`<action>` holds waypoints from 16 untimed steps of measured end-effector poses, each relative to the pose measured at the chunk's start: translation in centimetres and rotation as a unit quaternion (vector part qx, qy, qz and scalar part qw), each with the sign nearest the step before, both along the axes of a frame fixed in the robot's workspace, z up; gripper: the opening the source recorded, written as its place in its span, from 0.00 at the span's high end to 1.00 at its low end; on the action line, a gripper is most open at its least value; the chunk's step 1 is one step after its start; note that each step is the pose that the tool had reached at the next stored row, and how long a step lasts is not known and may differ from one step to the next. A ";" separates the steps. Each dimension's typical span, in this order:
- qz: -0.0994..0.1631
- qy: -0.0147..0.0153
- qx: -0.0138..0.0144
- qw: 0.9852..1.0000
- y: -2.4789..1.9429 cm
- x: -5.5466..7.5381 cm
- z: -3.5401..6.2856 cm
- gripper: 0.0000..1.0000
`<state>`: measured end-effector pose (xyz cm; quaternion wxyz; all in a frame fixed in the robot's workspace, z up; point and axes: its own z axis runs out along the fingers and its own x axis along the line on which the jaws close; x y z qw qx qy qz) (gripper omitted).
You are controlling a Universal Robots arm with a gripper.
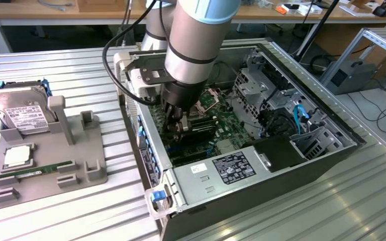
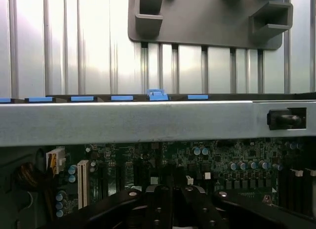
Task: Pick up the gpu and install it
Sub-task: 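Press down on the gpu until it lock into place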
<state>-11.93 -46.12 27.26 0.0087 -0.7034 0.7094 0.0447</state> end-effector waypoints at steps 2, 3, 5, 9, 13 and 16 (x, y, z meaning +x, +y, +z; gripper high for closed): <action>0.001 0.000 0.000 1.000 -0.02 0.0 0.00 0.89; 0.001 0.000 0.000 1.000 -0.02 0.0 0.00 0.89; 0.002 0.000 0.000 1.000 -0.01 0.0 0.00 0.89; 0.002 0.000 0.003 1.000 0.23 0.0 0.01 0.89; 0.002 0.000 0.009 1.000 0.62 0.1 0.03 0.89; 0.002 0.000 0.012 1.000 0.67 0.1 1.23 0.89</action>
